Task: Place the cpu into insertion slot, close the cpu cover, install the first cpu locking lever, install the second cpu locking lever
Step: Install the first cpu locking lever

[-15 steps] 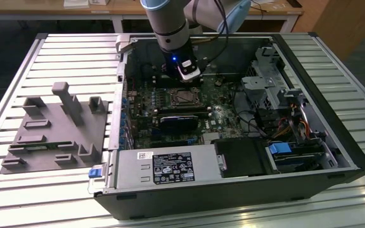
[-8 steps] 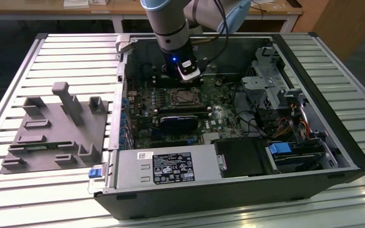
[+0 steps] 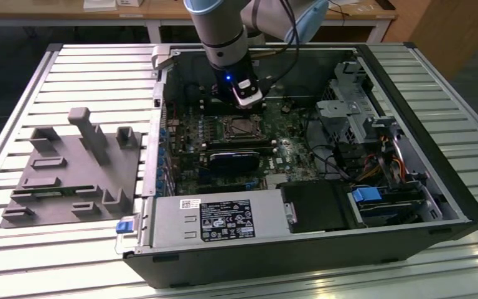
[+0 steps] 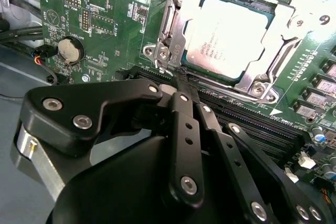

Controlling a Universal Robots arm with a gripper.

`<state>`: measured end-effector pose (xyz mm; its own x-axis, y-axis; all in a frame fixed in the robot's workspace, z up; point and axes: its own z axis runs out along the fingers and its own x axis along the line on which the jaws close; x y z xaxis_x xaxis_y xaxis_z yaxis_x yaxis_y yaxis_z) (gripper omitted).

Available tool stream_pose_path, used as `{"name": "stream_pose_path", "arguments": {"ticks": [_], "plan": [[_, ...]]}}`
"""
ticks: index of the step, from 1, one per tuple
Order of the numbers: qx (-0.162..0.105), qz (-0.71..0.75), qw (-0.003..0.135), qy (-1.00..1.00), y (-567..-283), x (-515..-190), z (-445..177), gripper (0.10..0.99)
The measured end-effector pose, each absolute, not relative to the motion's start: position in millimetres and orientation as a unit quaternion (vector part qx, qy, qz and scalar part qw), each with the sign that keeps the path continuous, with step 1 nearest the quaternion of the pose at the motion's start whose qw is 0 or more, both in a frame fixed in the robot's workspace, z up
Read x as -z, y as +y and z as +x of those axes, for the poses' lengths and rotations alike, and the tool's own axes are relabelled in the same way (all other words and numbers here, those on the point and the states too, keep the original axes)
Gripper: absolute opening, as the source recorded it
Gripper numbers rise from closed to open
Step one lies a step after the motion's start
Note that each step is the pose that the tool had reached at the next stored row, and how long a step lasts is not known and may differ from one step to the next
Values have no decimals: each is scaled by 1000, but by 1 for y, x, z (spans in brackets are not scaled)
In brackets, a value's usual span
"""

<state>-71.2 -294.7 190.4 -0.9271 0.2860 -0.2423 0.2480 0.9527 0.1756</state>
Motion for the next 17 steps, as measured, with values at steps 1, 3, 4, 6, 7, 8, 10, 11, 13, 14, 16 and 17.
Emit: {"name": "stream_pose_path", "arguments": {"ticks": [1, 3, 4, 6, 7, 8, 10, 11, 13, 14, 16, 17], "plan": [[-71, 136, 134, 979, -295, -190, -71, 102], [-71, 136, 134, 979, -295, -191, -71, 102], [-71, 136, 134, 979, -295, -191, -71, 102], [-71, 136, 134, 979, -295, -192, -71, 102], [-71, 136, 134, 979, -295, -193, -71, 102], [-71, 136, 134, 979, -295, -194, -71, 102], [-71, 136, 134, 979, -295, -197, -71, 102], [-71, 136, 134, 979, -295, -198, -71, 102], [-71, 136, 134, 979, -295, -202, -71, 102], [-71, 136, 134, 979, -295, -204, -71, 102], [-71, 136, 134, 979, -295, -208, -71, 102], [-71, 136, 134, 979, -295, -210, -71, 102]]}}
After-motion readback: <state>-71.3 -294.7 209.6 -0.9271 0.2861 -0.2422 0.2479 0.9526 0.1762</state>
